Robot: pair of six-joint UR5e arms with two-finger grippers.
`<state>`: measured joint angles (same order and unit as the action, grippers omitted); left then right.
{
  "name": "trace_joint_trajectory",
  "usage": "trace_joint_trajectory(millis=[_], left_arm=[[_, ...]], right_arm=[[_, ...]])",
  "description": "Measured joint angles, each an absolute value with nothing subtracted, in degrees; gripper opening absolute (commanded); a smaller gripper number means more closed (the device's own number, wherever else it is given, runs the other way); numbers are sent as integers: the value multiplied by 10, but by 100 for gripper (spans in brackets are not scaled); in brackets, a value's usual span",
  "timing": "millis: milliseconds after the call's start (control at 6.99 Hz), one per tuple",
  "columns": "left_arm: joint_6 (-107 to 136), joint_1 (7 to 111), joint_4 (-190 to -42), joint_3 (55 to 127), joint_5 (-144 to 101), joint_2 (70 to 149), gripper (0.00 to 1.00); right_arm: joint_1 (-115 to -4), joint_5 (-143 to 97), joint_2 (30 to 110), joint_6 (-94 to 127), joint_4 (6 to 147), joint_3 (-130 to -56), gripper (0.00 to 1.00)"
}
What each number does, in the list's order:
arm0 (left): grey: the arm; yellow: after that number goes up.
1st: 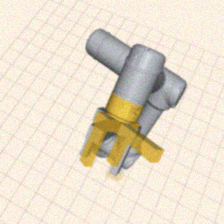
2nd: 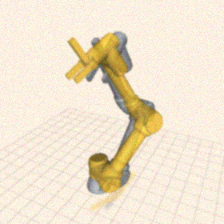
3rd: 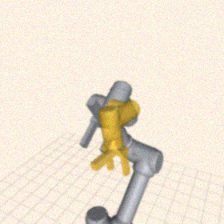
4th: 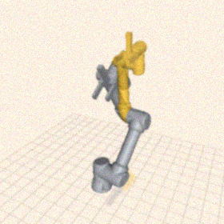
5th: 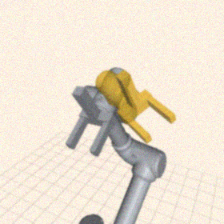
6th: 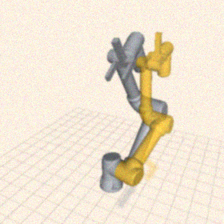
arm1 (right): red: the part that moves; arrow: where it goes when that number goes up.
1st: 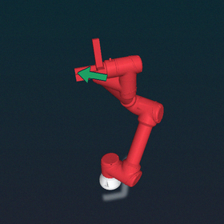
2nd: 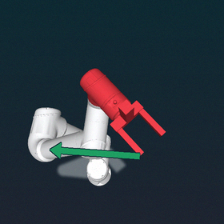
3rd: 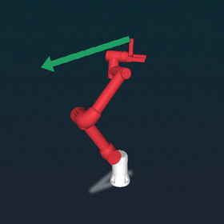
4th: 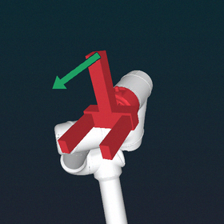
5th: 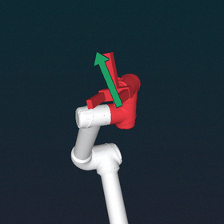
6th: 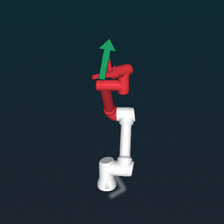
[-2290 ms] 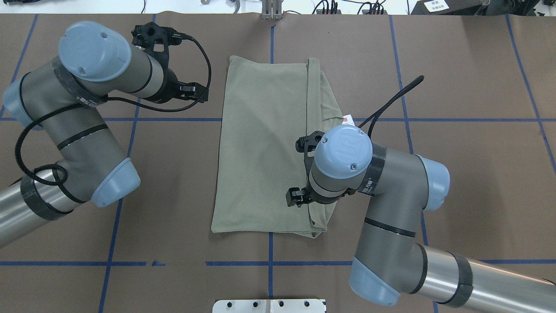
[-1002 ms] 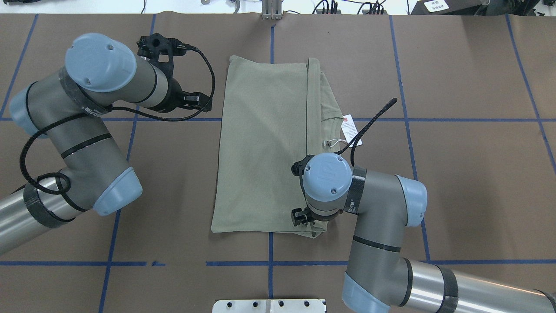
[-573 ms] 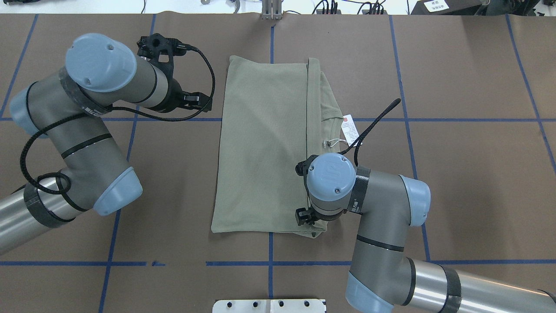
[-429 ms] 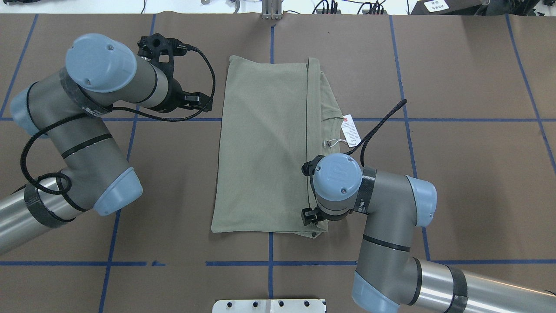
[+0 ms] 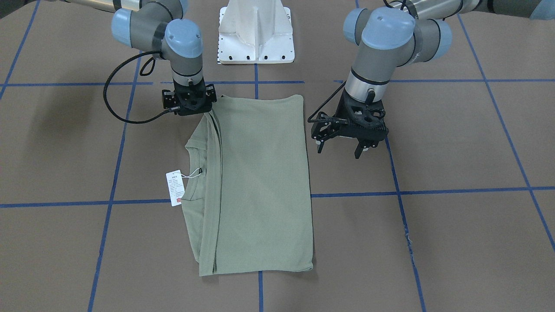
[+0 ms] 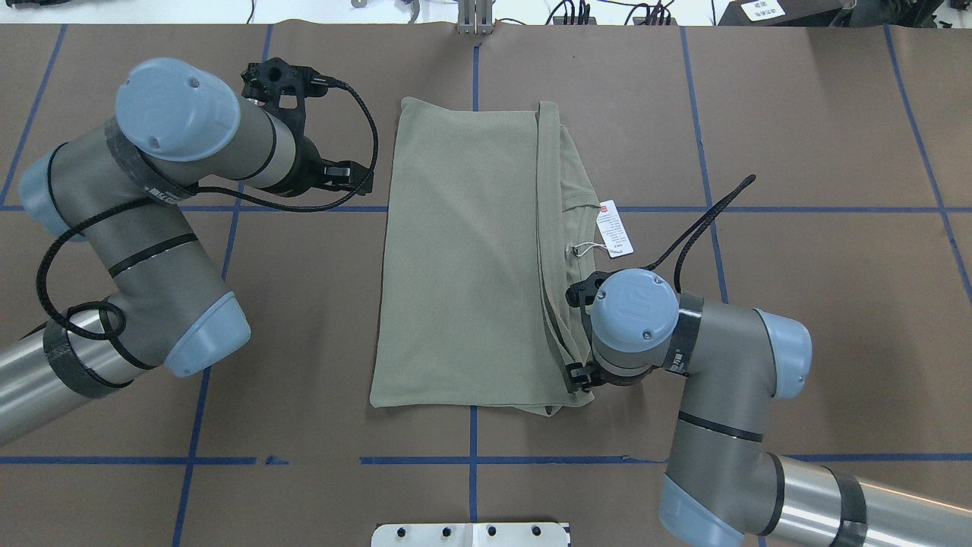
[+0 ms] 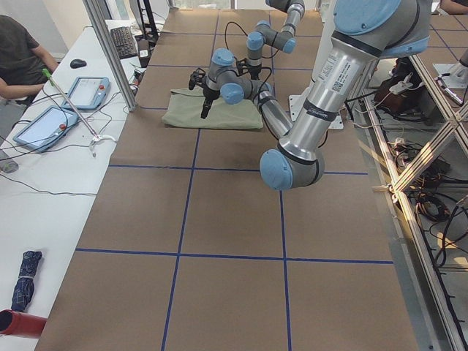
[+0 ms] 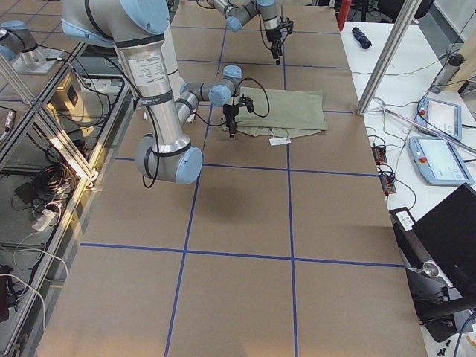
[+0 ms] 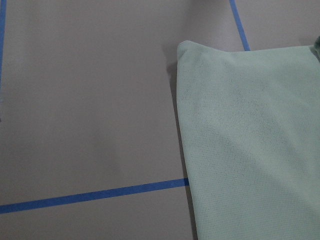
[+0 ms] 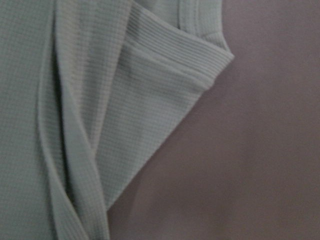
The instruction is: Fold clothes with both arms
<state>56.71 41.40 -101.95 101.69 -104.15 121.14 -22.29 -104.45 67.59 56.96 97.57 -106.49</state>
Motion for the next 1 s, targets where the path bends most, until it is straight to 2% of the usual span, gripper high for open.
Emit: trace_joint_trajectory(millis=[429, 1002], left_arm=[[565, 414, -1019, 1019, -1041, 1212, 100], [561, 414, -1019, 1018, -1041, 1209, 100]], right_arm=[[-235, -1050, 690, 561, 978, -1107, 100], [-241, -1044, 592, 542, 975, -1029, 100]])
